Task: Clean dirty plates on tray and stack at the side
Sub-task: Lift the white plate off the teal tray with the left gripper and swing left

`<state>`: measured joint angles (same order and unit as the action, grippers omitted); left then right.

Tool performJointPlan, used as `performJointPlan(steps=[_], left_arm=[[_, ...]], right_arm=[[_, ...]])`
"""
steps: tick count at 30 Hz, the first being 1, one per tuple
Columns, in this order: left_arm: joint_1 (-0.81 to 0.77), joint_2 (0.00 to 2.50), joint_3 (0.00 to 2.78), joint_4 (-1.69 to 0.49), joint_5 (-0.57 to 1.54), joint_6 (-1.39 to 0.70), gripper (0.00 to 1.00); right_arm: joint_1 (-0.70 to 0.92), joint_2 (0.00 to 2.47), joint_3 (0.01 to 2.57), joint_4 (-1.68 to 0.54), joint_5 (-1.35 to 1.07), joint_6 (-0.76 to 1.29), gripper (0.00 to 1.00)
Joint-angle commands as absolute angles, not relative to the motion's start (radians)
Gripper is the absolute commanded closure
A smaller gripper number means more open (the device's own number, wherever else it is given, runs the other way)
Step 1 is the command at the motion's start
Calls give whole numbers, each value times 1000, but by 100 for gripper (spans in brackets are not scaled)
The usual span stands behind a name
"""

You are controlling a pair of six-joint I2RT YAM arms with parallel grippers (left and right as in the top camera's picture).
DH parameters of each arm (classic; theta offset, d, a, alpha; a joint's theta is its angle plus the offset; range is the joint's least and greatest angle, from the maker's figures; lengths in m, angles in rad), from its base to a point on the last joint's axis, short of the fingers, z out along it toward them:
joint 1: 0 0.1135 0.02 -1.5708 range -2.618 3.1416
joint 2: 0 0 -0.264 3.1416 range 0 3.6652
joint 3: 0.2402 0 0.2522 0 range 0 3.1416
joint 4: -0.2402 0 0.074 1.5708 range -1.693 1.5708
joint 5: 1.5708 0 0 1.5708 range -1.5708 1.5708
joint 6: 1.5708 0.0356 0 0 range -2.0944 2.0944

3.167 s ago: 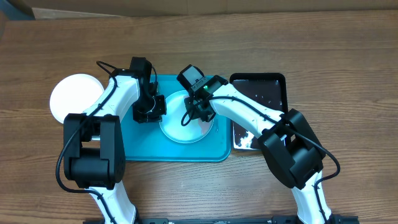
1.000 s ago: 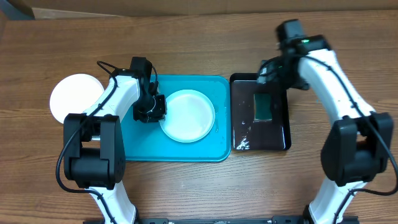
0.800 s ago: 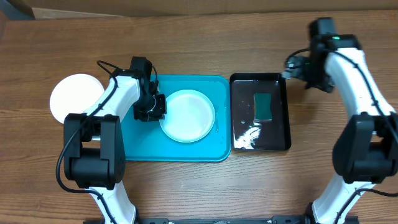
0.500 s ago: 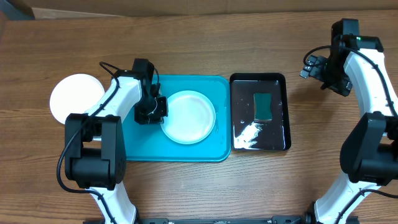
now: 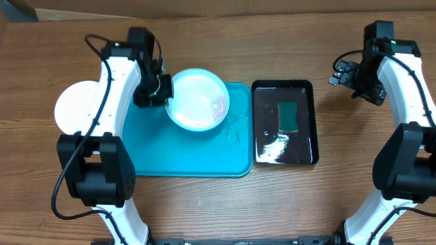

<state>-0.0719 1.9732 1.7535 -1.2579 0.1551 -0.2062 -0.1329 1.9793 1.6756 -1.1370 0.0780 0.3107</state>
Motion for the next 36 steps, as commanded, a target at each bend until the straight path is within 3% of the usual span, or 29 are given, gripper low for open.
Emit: performJointPlan(steps=[1, 15, 36], left_arm=[[-116, 1946, 1839, -1274, 120, -202, 96], [-528, 1946, 1980, -1279, -290, -346, 96], [-1133, 1946, 1994, -1312, -1224, -431, 96]], right_arm=[[-136, 1954, 1688, -1131, 81, 314, 0], [-136, 1954, 1688, -1131, 81, 314, 0], [-136, 1954, 1688, -1131, 81, 314, 0]])
